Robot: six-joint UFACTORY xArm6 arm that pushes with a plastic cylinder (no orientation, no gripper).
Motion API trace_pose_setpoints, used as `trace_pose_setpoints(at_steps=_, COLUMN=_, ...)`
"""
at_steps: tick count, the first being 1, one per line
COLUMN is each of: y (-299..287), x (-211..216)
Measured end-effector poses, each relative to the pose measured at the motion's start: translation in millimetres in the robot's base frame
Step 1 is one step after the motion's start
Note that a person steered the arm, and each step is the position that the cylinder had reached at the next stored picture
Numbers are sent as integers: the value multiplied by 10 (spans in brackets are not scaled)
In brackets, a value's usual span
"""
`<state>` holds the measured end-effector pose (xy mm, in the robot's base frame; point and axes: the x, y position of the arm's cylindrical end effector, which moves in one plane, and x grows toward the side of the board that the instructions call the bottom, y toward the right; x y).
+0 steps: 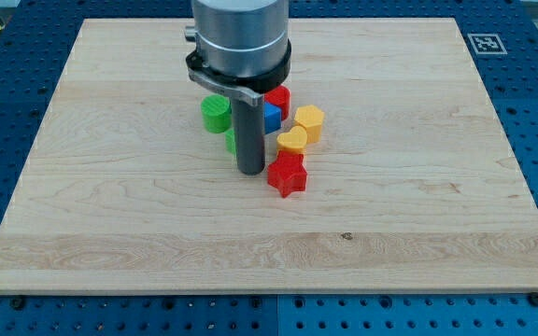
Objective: Move the red star along with the yellow heart and yellow hexagon slightly up
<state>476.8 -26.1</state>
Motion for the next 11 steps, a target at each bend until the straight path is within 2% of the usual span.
trace_pose_setpoints(at_steps=1, y=-79, x=-47)
trace_pose_setpoints(at_steps=3, y=96, x=558)
trace_pose_setpoints(at_steps=4, y=457, x=803)
trace_pose_setpoints(at_steps=5, y=582, x=755)
trace_pose_setpoints(at_steps=8, y=327, x=116)
trace_pose_setpoints(at_steps=9, y=404, x=98)
trace_pose_setpoints(at_steps=11, y=1062, x=118)
